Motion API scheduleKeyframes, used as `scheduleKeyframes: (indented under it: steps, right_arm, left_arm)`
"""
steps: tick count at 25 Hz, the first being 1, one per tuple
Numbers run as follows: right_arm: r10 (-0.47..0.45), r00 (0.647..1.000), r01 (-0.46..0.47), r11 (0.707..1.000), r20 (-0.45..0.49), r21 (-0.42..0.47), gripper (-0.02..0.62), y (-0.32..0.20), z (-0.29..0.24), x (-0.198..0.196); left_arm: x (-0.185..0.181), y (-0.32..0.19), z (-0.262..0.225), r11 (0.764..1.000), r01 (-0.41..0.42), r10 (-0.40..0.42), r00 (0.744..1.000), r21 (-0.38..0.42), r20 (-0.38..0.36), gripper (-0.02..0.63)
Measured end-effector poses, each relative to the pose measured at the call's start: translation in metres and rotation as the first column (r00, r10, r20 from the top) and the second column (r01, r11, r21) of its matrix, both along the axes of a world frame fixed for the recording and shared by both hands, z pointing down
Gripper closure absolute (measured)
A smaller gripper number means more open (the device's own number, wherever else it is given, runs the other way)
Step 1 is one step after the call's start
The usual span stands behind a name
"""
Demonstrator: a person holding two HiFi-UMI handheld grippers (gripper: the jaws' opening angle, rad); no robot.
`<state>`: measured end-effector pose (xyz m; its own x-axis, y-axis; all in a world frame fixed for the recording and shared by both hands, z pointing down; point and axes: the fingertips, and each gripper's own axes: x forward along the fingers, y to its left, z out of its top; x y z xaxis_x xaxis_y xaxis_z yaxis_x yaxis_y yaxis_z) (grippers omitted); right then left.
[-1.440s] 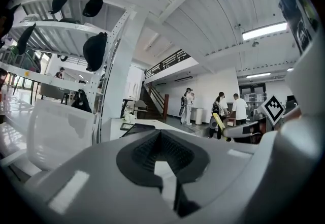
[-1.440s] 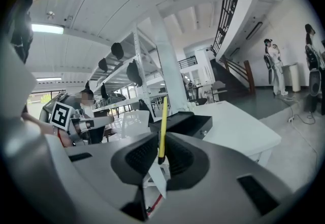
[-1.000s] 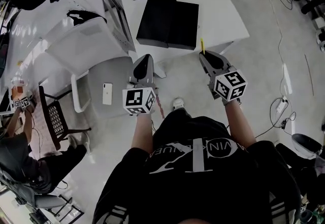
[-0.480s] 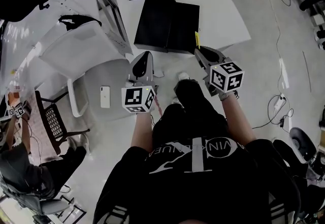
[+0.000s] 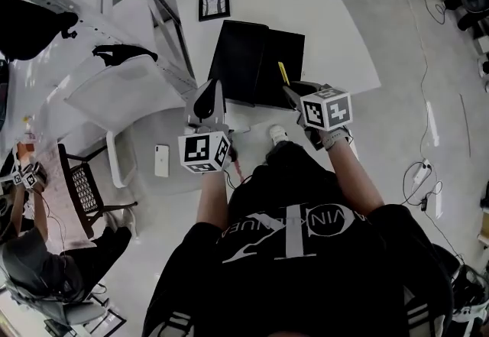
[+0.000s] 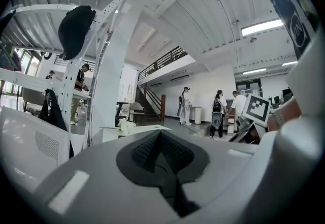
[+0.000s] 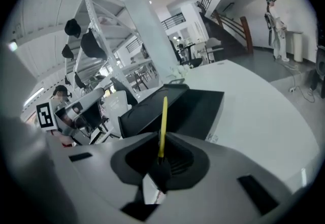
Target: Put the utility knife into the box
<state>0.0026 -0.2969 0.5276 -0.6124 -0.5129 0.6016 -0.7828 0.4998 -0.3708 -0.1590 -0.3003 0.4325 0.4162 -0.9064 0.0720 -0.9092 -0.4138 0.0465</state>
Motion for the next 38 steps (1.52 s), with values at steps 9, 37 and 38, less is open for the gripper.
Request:
scheduleKeyframes:
  steps: [9, 37, 38]
  right_arm:
    - [-0.345, 0.86, 0.356, 0.934, -0.376, -0.044, 0.543, -0.017, 0.021, -0.011]
    - [-0.755, 0.198, 0.823, 0.474, -0.625, -0.312, 0.543, -0.034, 0.083, -0.027]
    - [-0.762, 0.2, 0.823, 0.472, -0.616, -0.316, 0.543, -0.034, 0.082, -0.027]
  left_arm:
    - [-0.003, -0.023, 0.003, 0.999, 0.038, -0.038, 0.999, -0.008, -0.011, 0.595]
    - [-0.021, -0.034, 0.02, 0.987, 0.148, -0.147, 0.989, -0.069, 0.025, 0.595]
    - [-0.022, -0.034, 0.02, 0.986, 0.151, -0.149, 0.989, -0.07, 0.025, 0.595]
